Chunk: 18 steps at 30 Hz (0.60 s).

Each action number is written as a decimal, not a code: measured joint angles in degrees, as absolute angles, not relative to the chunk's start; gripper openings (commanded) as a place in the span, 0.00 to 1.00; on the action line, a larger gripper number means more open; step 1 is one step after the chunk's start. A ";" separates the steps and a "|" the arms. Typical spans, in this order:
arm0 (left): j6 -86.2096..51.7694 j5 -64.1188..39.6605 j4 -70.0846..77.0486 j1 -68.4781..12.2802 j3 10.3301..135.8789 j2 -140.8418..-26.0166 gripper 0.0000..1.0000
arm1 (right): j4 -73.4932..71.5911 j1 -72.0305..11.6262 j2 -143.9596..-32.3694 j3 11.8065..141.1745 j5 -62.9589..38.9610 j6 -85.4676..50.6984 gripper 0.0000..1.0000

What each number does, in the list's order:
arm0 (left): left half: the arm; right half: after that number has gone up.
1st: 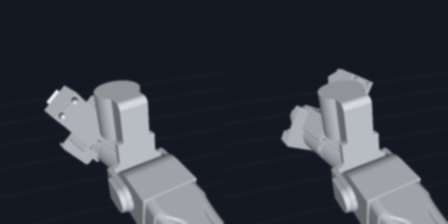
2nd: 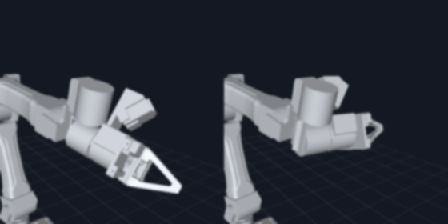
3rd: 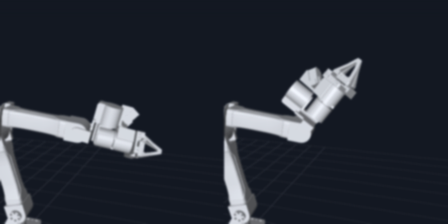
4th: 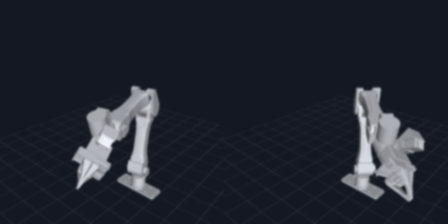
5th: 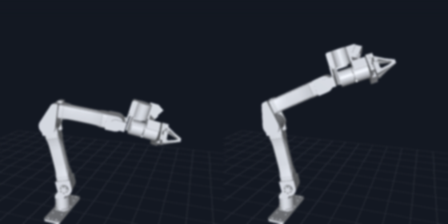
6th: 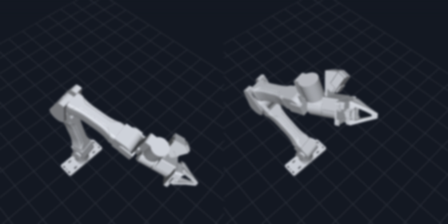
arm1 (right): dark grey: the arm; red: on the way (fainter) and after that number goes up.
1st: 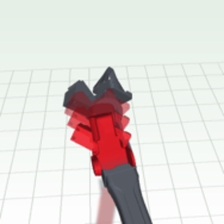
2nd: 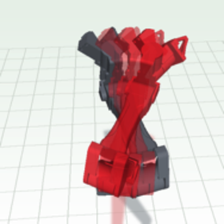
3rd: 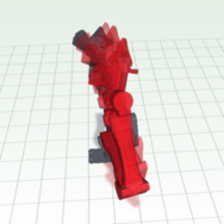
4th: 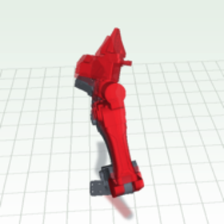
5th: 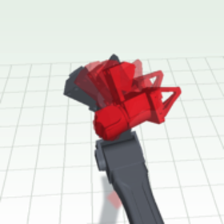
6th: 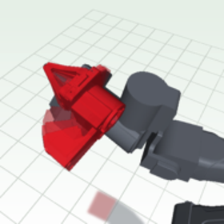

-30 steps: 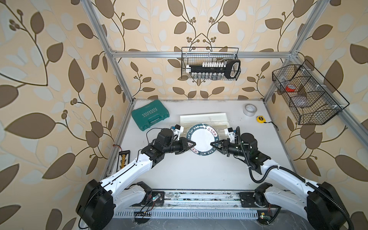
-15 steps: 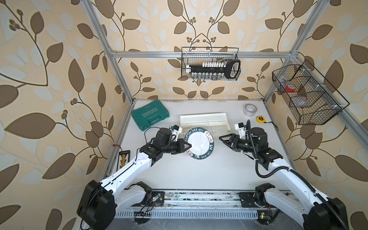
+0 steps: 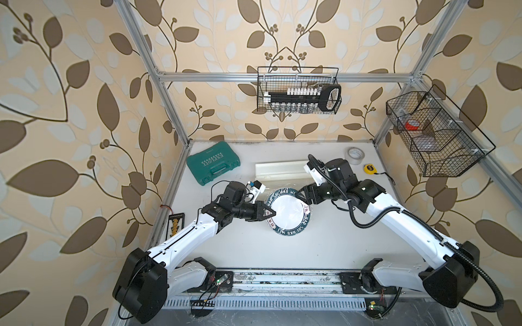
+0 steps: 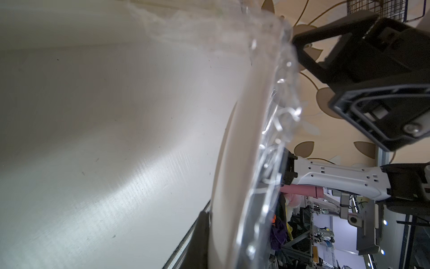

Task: Wrap the plate with plastic wrap
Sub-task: Cover the plate with plastic wrap.

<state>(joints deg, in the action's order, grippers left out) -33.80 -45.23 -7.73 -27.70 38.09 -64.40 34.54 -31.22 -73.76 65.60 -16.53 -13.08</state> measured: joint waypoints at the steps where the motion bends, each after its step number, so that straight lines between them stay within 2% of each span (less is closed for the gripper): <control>1: -33.56 -45.69 -7.73 -27.70 38.09 -64.40 0.00 | 35.07 -31.24 -74.61 66.06 -16.34 -12.40 0.76; 5: -33.15 -46.98 -7.68 -27.70 38.09 -64.38 0.00 | 35.42 -31.22 -76.86 67.09 -16.95 -10.83 0.76; 9: -33.08 -47.86 -7.42 -27.70 38.09 -64.36 0.00 | 35.38 -31.14 -78.61 67.07 -21.71 -10.48 0.75; 14: -33.10 -48.14 -6.87 -27.70 38.09 -64.36 0.00 | 32.42 -30.15 -78.70 63.77 -32.42 -12.03 0.71; 18: -33.08 -47.94 -6.00 -27.70 38.09 -64.84 0.00 | 27.31 -27.16 -76.84 56.38 -43.05 -16.49 0.65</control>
<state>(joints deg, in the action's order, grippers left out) -33.08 -47.94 -6.00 -27.70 38.09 -64.84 27.31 -27.16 -76.84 56.38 -43.05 -16.49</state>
